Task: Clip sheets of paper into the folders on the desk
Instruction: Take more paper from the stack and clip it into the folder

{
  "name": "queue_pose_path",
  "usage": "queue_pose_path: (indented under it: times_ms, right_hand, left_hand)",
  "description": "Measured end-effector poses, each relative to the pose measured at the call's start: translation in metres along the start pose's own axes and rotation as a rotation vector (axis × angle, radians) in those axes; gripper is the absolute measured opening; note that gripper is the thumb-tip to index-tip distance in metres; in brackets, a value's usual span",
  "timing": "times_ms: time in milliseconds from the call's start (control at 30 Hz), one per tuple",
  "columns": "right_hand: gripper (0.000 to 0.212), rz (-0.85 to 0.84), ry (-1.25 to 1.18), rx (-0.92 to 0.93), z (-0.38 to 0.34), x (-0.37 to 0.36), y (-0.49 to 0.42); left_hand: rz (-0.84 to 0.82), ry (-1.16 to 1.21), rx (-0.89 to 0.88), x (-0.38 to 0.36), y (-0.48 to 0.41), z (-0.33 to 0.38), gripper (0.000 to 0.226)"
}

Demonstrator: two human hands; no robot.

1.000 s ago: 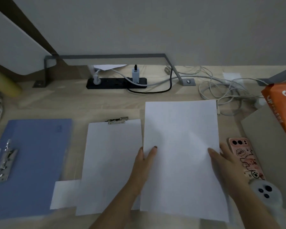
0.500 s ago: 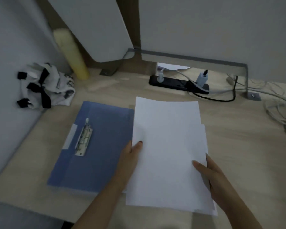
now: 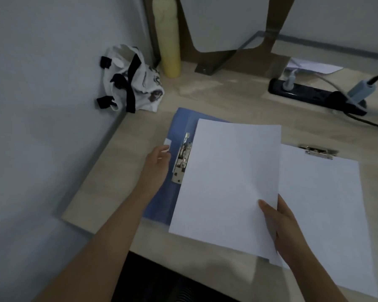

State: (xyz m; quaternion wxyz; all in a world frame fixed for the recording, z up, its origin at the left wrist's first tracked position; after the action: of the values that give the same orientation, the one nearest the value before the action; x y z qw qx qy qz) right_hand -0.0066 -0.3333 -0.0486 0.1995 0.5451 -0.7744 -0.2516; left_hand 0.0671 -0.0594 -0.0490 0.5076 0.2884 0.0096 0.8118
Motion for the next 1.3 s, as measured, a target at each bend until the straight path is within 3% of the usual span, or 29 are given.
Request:
queue_pose_path:
  times_ms: [100, 400, 933, 1133, 1300]
  right_hand:
    - [0.035, 0.026, 0.005, 0.01, 0.002, -0.011, -0.003]
    - [0.036, 0.075, 0.0, 0.021, 0.008, -0.02, -0.01]
    - [0.035, 0.037, -0.026, -0.009, 0.021, -0.011, -0.003]
    - [0.031, 0.043, -0.011, 0.026, 0.015, -0.019, -0.005]
    - [0.036, 0.031, -0.035, 0.013, 0.013, -0.018, -0.009]
  left_hand:
    - [-0.137, -0.079, 0.039, -0.007, -0.016, 0.003, 0.039]
    - [-0.347, -0.186, 0.017, -0.022, -0.035, 0.012, 0.042]
    - [-0.348, -0.117, 0.013, -0.016, -0.037, 0.012, 0.039]
    - [-0.352, -0.082, 0.047, -0.015, -0.034, 0.018, 0.013]
    - [-0.393, -0.117, 0.076, -0.014, -0.029, 0.027, 0.014]
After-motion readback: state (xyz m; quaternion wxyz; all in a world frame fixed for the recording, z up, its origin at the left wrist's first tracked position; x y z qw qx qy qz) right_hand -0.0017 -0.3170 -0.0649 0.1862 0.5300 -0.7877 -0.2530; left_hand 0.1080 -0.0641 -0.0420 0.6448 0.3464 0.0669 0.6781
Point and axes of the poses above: each hand's wrist, its own y-axis away from the middle knuckle, its own x-axis out of the back of the hand, z = x × y, the point moved 1 cm from there along -y, towards the middle knuckle, and after that the axes turned 13 degrees about z, right-handed, at the moved point
